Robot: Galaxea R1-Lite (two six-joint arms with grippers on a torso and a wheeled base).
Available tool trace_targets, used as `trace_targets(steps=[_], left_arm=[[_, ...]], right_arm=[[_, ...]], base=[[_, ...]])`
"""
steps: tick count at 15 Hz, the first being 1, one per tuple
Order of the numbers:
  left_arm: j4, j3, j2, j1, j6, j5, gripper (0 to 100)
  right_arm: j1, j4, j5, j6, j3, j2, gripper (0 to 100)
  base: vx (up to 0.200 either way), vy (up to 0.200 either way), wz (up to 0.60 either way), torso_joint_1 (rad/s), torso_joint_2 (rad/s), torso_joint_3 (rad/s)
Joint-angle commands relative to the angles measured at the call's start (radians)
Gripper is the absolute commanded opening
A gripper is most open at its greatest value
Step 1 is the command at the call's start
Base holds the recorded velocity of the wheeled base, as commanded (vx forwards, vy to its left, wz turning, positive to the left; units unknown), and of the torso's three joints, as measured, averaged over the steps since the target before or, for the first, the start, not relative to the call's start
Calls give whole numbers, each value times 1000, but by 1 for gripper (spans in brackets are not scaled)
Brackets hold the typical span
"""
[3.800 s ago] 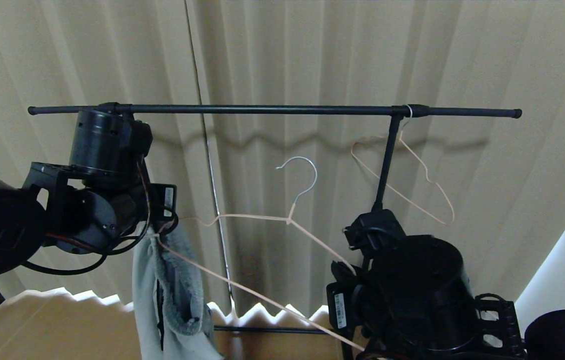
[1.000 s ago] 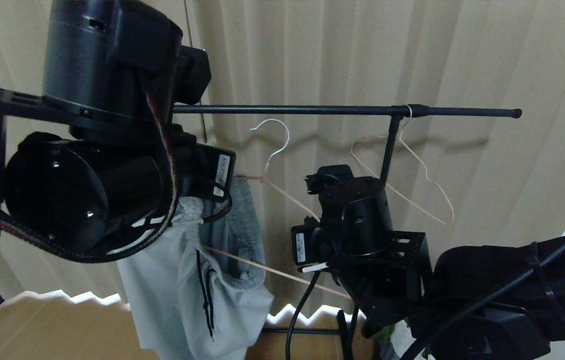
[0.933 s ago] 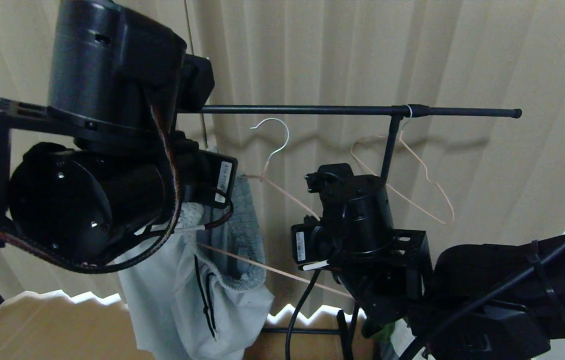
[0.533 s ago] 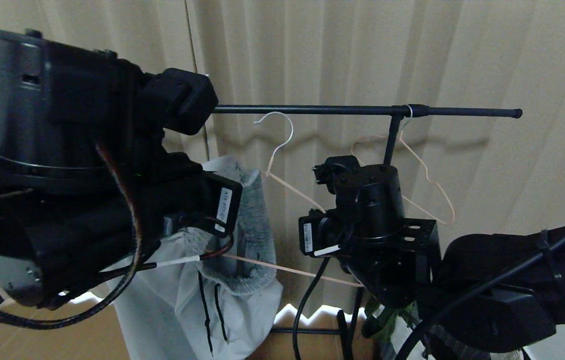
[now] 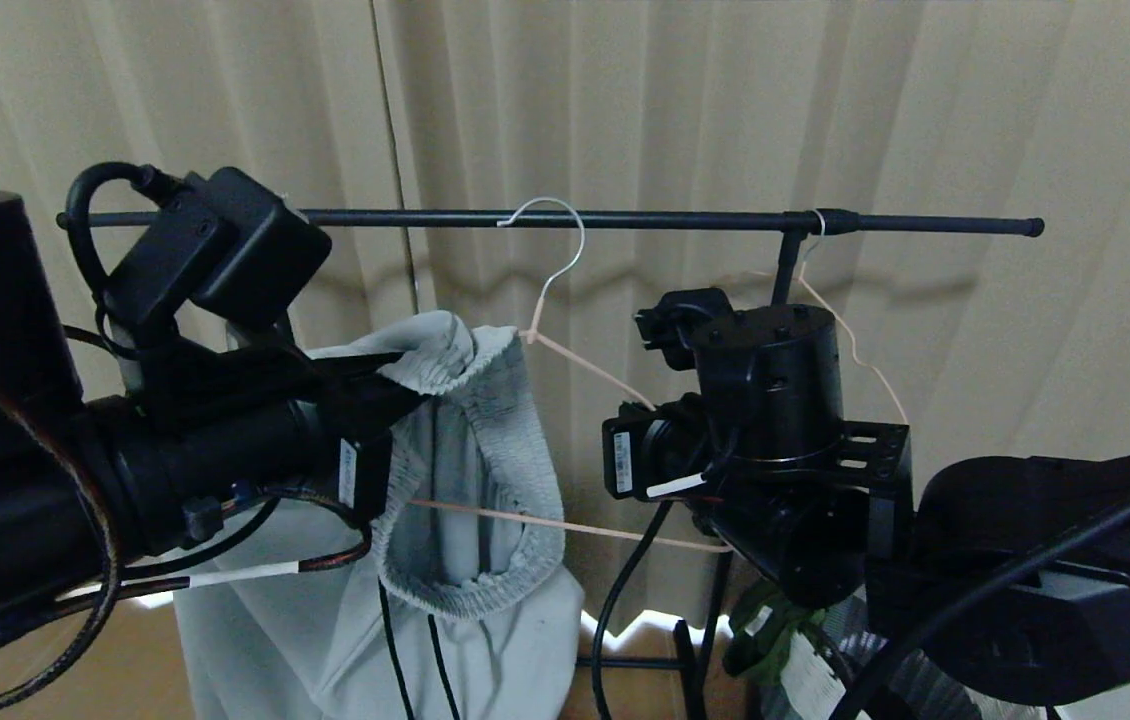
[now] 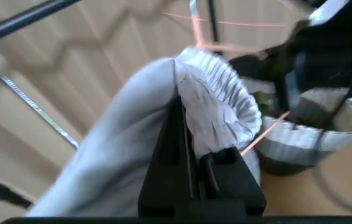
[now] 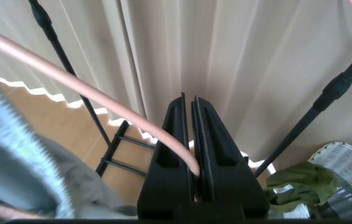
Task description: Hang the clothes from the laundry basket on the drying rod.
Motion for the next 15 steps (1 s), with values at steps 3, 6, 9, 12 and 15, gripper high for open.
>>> trace_targets(steps=[3, 6, 9, 12, 15], left_arm=[[-41, 69, 6, 25, 33, -2, 0], [-43, 77, 23, 27, 50, -2, 0], [-43, 77, 28, 30, 50, -2, 100], [-43, 78, 28, 30, 48, -2, 100], [-60, 124, 9, 27, 48, -4, 100]], right_arm=[[-2, 0, -2, -7, -24, -3, 0], [-3, -2, -4, -27, -53, 2, 0], [-5, -2, -4, -30, -62, 1, 0], [-5, -2, -4, -30, -62, 2, 0], [-42, -2, -7, -31, -62, 4, 0]], base=[[0, 0, 0, 0, 0, 0], [0, 0, 0, 0, 0, 0], [0, 0, 0, 0, 0, 0], [0, 0, 0, 0, 0, 0], [0, 0, 0, 0, 0, 0]])
